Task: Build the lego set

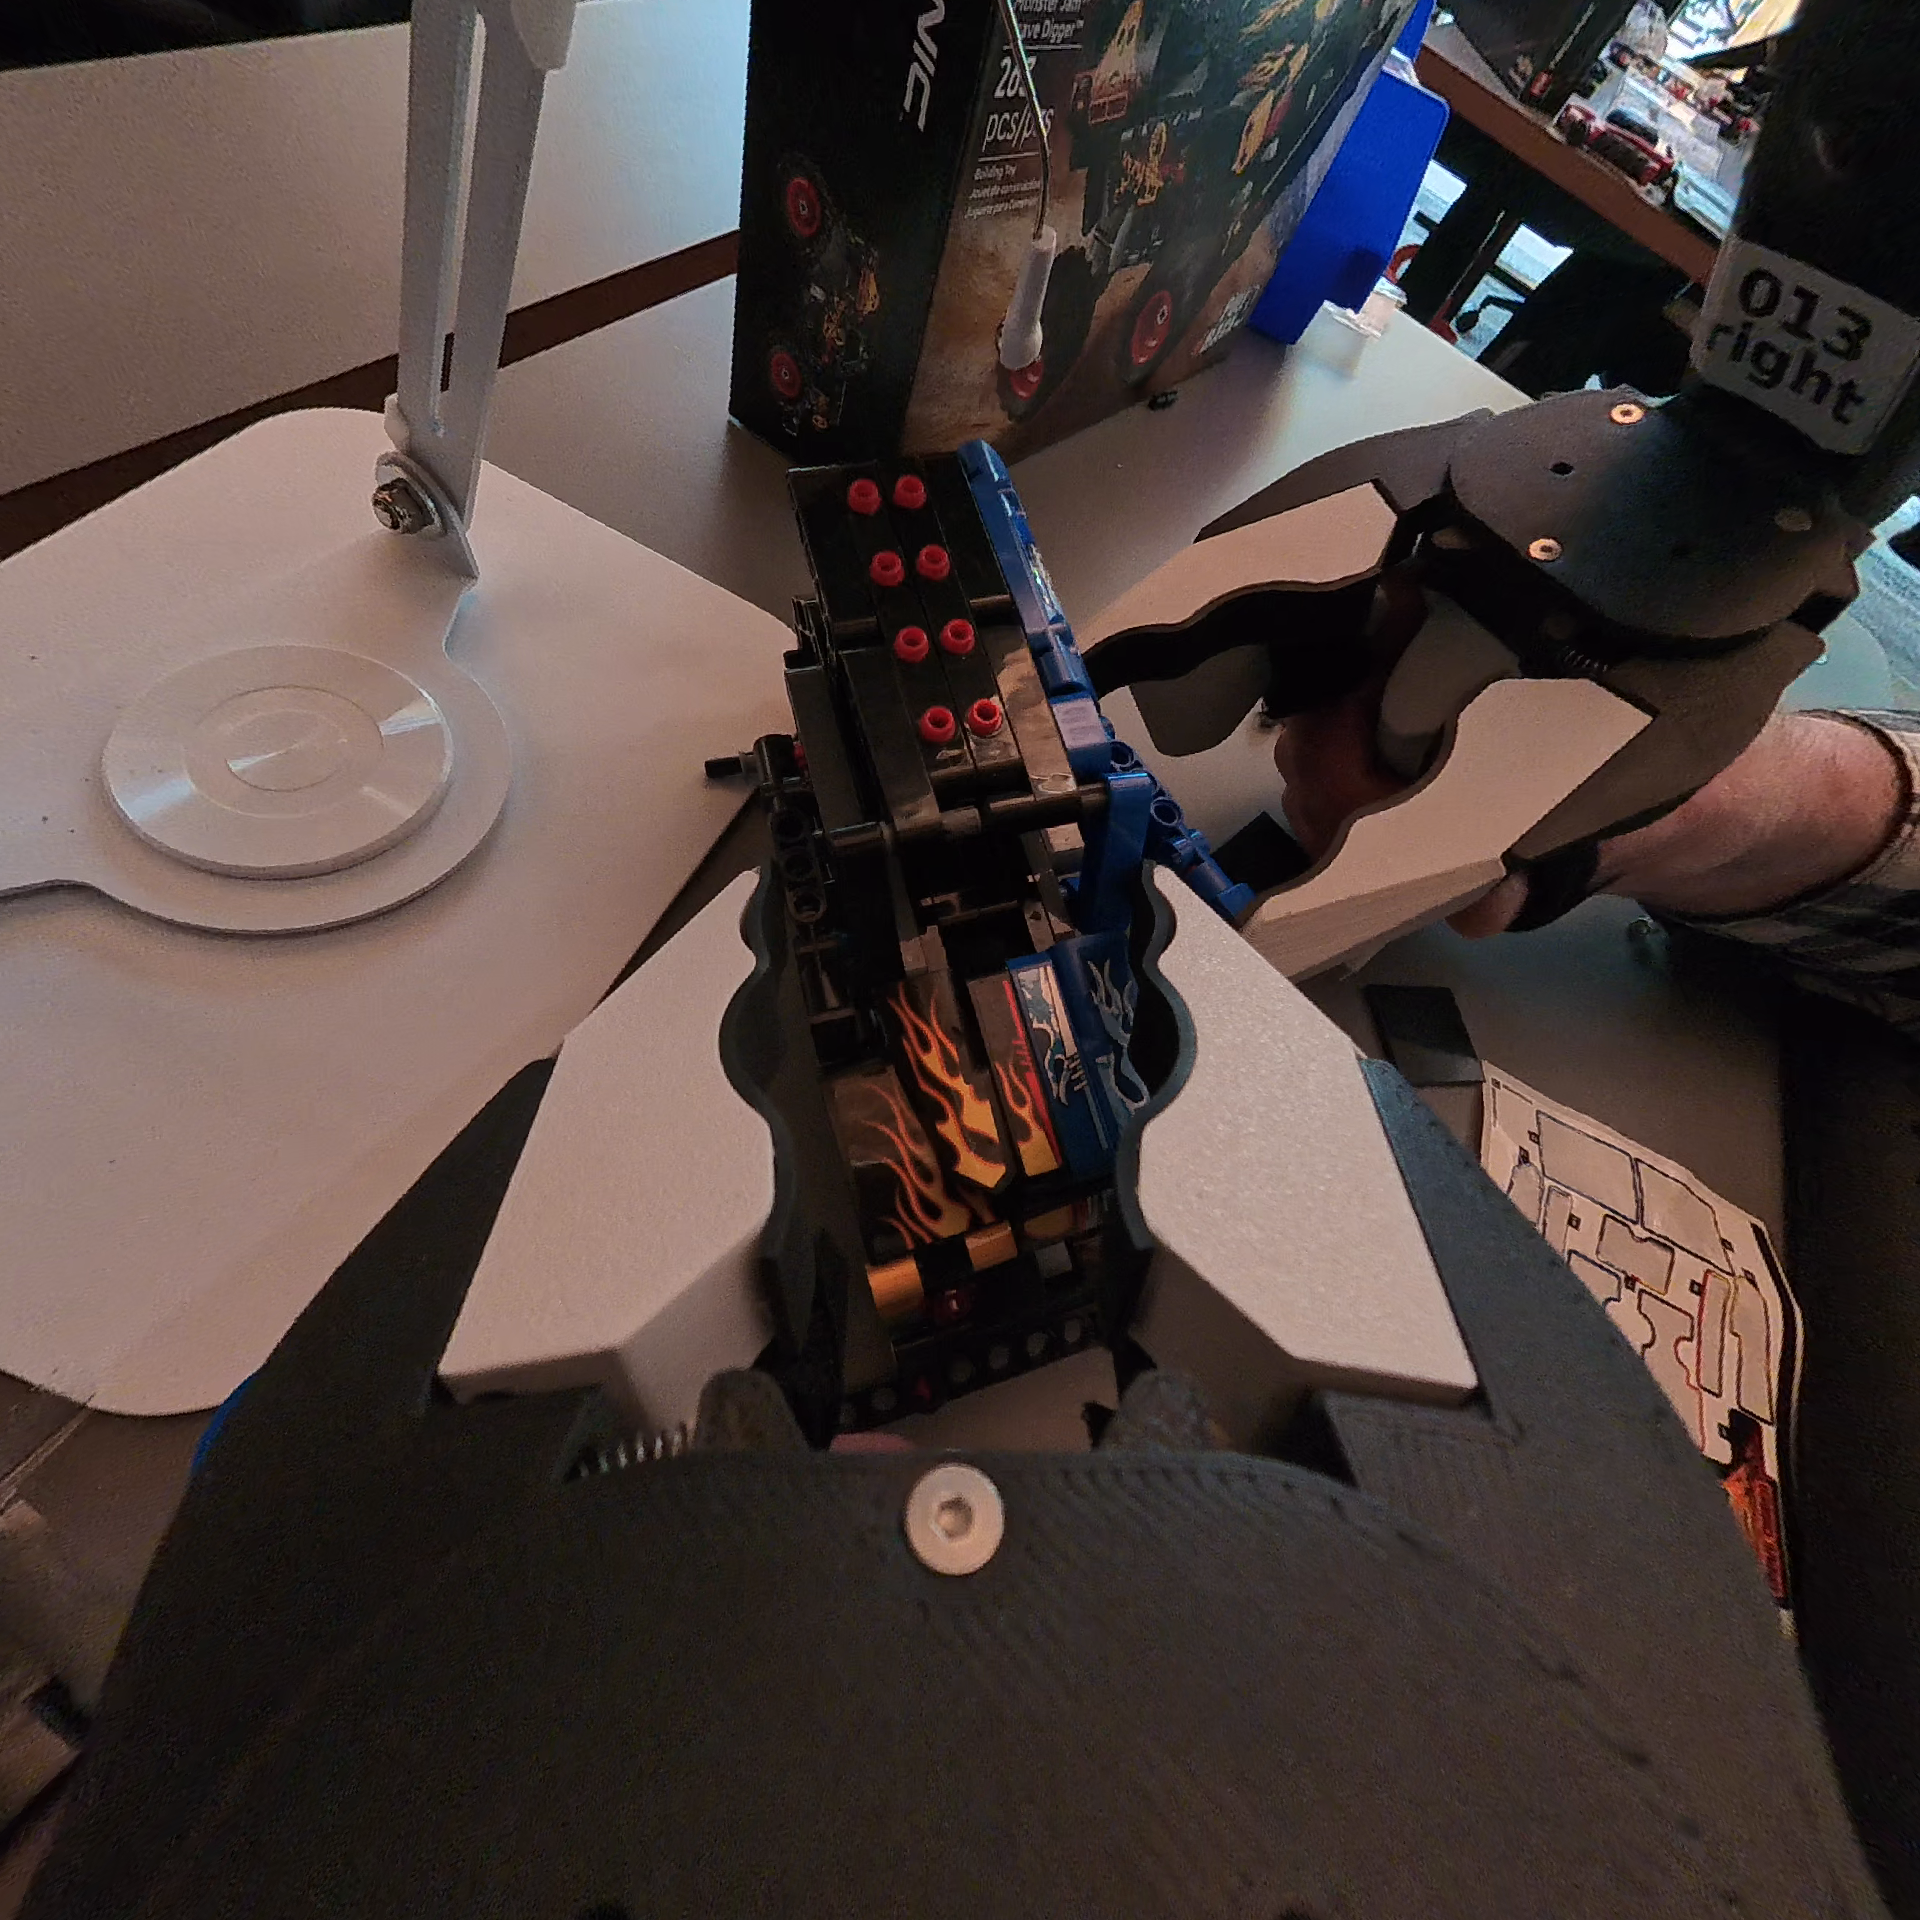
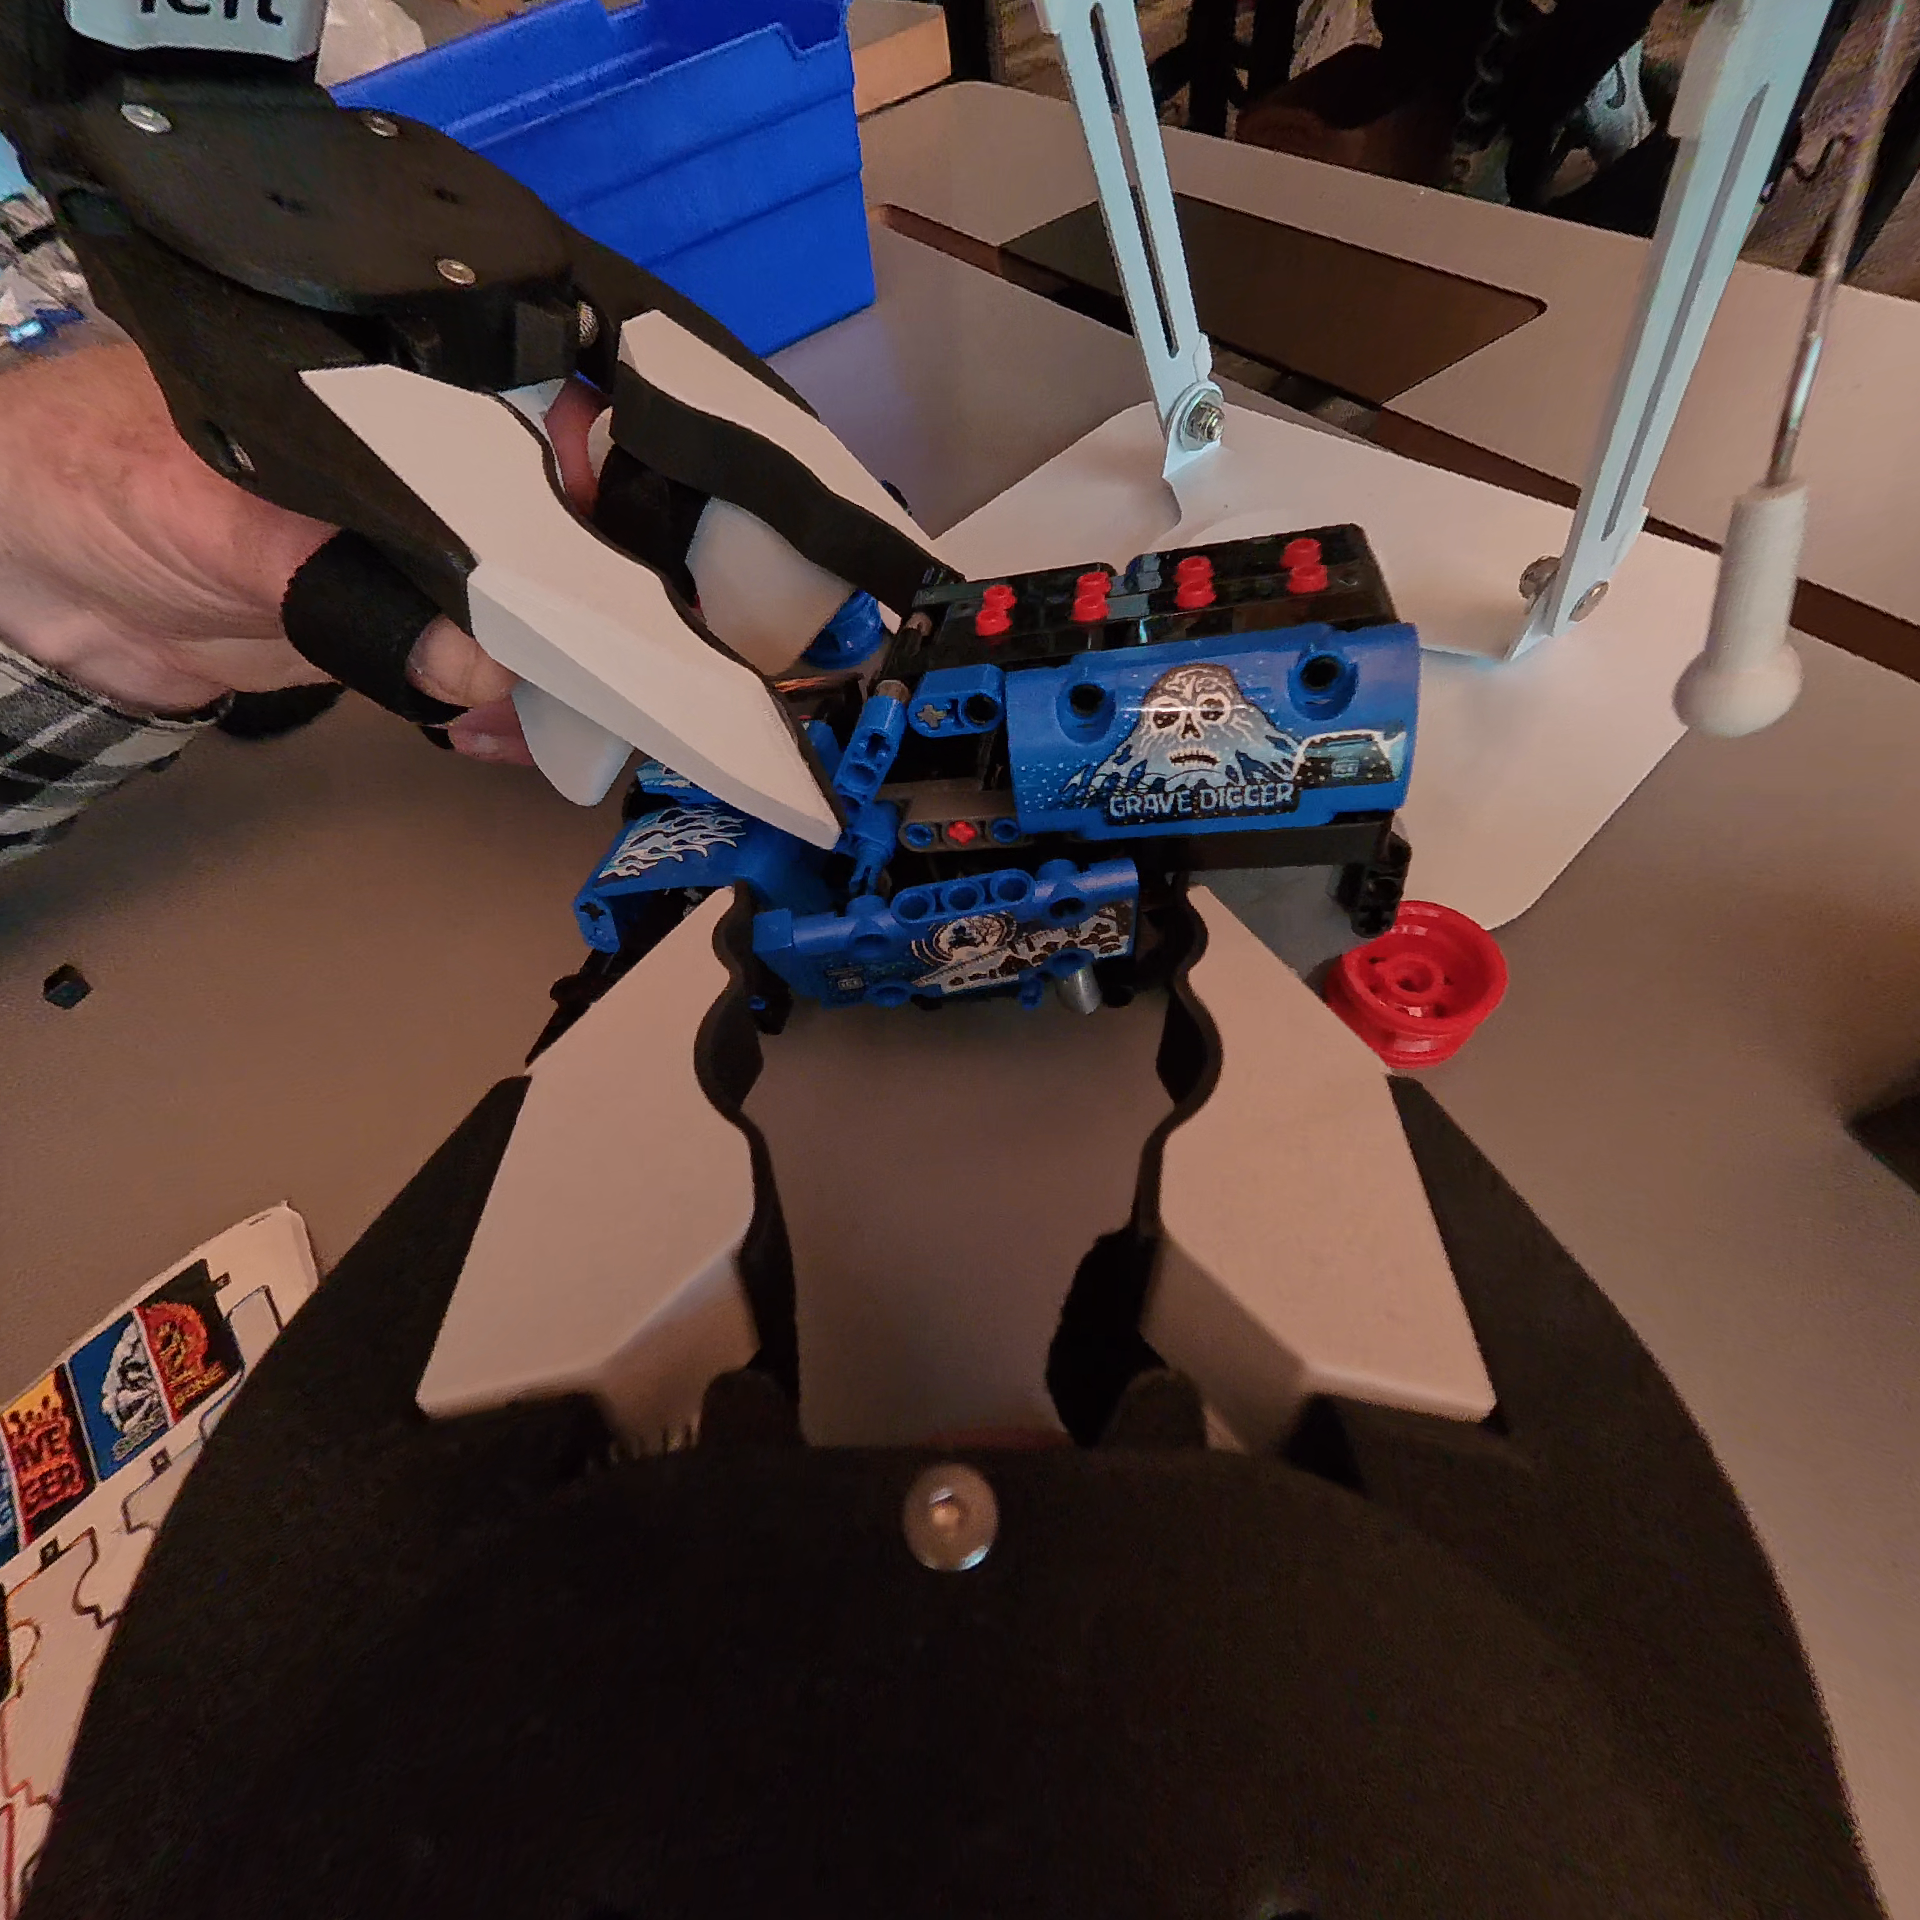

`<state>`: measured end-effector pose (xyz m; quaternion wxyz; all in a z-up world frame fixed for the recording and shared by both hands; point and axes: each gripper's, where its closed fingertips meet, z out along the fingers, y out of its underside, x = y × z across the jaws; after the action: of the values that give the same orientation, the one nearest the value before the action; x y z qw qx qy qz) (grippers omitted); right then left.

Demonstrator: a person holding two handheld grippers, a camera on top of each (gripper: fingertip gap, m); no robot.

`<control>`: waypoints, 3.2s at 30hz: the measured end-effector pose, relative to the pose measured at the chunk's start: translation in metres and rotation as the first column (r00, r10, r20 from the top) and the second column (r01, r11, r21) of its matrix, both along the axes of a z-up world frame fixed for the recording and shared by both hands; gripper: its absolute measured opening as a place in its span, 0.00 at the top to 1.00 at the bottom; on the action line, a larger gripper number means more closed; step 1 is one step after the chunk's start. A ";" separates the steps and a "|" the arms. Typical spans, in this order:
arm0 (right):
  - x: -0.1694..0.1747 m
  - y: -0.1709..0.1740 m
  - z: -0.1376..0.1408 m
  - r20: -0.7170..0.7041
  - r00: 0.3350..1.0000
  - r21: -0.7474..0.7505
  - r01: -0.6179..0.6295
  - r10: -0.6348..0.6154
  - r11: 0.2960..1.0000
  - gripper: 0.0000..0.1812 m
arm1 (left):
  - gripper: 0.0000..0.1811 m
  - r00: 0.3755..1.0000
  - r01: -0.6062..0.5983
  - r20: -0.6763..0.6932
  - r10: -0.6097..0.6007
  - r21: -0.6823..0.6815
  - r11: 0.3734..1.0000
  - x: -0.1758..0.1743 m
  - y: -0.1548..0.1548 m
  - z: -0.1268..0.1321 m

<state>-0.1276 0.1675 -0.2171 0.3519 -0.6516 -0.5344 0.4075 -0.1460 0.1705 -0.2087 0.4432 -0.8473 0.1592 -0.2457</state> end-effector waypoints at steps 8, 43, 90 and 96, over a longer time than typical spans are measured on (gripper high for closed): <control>0.009 -0.005 -0.005 0.108 0.994 0.183 -0.014 -0.006 0.983 0.58 | 0.46 0.989 -0.029 -0.146 0.037 0.057 0.998 -0.007 -0.001 0.015; 0.043 -0.032 0.068 0.027 0.996 0.725 -0.075 0.081 0.684 0.65 | 0.96 0.971 0.236 0.014 -0.237 0.027 0.971 0.069 -0.041 0.041; 0.039 -0.016 0.021 -0.103 0.995 -0.217 -0.007 -0.016 0.976 0.79 | 0.96 0.864 0.067 -0.502 -0.020 0.076 0.995 0.055 -0.039 -0.003; 0.040 -0.010 0.025 -0.104 0.994 -0.103 0.027 -0.038 0.994 0.88 | 0.96 0.872 0.049 -0.490 -0.004 0.079 0.996 0.059 -0.037 -0.007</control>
<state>-0.0877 0.1573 -0.1919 0.3527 -0.6547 -0.4830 0.4623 -0.0871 0.1333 -0.2158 0.4223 -0.8590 0.2885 -0.0222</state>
